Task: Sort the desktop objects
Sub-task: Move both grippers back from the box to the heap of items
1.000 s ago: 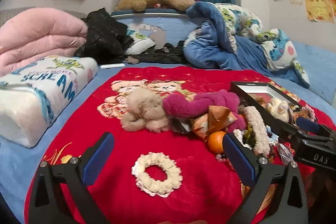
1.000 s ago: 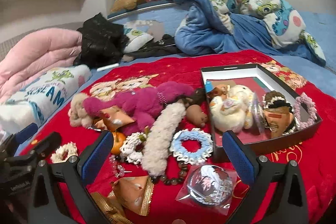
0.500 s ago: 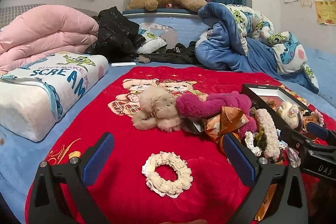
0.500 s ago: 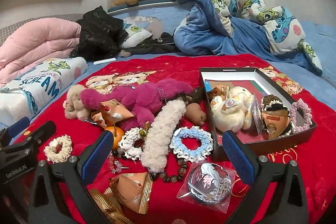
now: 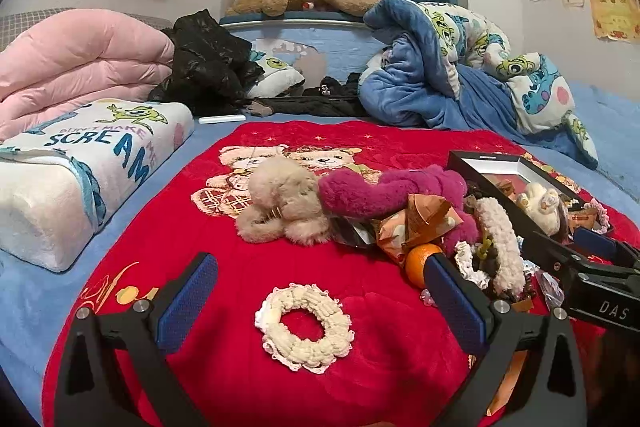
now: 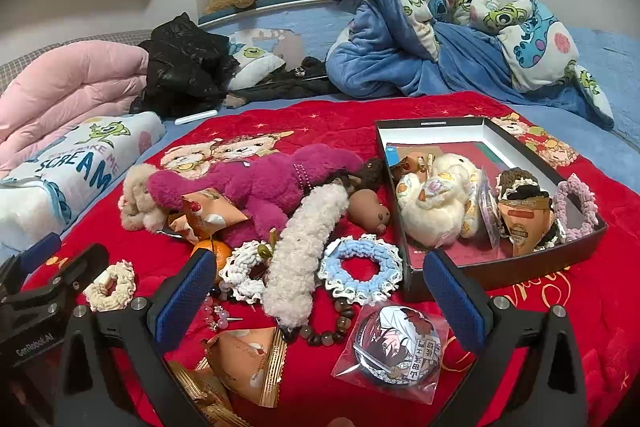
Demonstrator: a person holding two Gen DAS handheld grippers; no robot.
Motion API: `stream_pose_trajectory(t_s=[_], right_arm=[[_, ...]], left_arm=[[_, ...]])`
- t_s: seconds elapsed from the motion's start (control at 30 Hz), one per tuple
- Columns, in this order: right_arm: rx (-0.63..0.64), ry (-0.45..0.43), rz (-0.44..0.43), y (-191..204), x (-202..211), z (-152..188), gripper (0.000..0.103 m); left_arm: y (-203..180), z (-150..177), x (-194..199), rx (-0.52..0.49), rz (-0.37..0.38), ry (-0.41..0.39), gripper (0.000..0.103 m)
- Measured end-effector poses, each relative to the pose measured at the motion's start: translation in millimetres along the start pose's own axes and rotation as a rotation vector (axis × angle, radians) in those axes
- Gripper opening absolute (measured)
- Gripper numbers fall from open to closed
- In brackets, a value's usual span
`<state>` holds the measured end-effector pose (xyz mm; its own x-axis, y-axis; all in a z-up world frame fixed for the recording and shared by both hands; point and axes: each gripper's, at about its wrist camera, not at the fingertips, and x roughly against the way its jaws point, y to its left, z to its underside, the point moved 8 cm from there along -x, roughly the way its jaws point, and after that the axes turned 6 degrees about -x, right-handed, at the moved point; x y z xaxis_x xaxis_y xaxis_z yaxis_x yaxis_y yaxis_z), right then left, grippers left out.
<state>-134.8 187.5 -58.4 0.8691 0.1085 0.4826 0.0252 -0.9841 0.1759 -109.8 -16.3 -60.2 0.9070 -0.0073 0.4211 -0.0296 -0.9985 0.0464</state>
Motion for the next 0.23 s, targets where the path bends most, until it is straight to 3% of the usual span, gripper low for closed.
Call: stream_pose_trajectory(t_s=[0.23], right_arm=[[-0.001, 0.007, -0.003, 0.9, -1.9, 0.1, 0.103]], left_arm=[[-0.3, -0.2, -0.7, 0.003, 0.012, 0.004, 0.103]])
